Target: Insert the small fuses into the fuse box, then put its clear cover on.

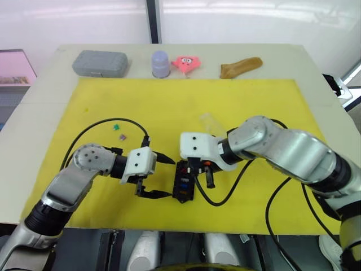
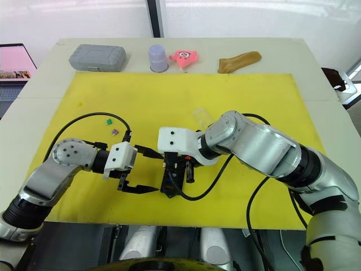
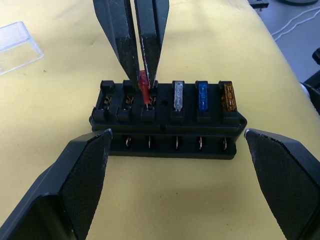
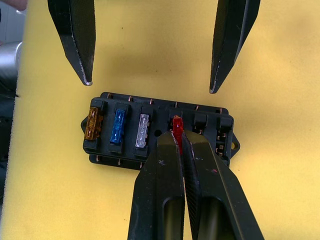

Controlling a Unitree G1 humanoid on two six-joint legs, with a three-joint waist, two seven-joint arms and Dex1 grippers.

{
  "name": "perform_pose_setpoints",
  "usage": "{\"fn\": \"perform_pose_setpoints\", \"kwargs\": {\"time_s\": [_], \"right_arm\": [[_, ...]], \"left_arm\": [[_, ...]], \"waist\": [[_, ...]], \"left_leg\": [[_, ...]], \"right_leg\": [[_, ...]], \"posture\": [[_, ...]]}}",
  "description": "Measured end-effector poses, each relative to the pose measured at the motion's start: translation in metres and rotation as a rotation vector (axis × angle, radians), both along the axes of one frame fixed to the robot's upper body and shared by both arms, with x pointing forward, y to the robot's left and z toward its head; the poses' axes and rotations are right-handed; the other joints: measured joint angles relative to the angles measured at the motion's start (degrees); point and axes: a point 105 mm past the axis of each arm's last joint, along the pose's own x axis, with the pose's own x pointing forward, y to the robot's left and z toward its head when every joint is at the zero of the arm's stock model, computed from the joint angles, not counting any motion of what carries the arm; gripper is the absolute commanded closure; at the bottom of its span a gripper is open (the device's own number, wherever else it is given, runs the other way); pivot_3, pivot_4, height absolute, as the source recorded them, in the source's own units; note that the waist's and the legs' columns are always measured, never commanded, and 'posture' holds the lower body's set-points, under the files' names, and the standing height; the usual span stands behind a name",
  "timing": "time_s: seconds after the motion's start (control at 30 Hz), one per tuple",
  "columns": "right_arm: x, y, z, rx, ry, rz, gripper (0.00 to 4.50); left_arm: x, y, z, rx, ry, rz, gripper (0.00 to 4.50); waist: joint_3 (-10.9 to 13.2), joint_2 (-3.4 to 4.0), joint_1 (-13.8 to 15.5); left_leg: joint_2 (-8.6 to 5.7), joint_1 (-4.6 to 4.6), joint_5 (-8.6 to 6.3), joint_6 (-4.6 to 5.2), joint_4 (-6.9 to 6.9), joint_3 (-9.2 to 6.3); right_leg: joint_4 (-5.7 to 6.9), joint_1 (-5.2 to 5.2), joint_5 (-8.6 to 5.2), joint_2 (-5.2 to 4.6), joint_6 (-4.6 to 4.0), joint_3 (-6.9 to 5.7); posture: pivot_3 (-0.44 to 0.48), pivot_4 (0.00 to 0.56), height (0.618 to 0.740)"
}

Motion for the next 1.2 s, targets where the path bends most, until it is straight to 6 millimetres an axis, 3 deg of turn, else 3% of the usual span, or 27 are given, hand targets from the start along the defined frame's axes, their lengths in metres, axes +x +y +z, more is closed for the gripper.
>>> {"fn": "perform_pose_setpoints", "kwargs": {"time_s": [0.9, 1.2], "right_arm": [[0.002, -0.002, -0.0075, -0.006, -0.007, 0.005, 4.5], [0.0035, 0.0013, -0.0043, -0.078, 0.025, 0.035, 4.5]], "left_arm": [[0.0046, -0.0031, 0.0039, -0.013, -0.025, 0.005, 0.03], [0.007, -0.0032, -0.0017, -0.006, -0.018, 0.004, 0.03]], "waist": [[-0.03, 0.0, -0.03], [-0.03, 0.0, -0.02]], "left_leg": [[0.0, 0.02, 0.01, -0.01, 0.05, 0.0], [-0.02, 0.02, 0.01, -0.01, 0.06, 0.0]], "right_leg": [[0.05, 0.02, 0.0, 0.01, 0.0, 0.0], [0.07, 0.0, 0.0, -0.01, 0.0, 0.0]], "posture": [[0.0, 0.15, 0.74], [0.0, 0.15, 0.74]]}}
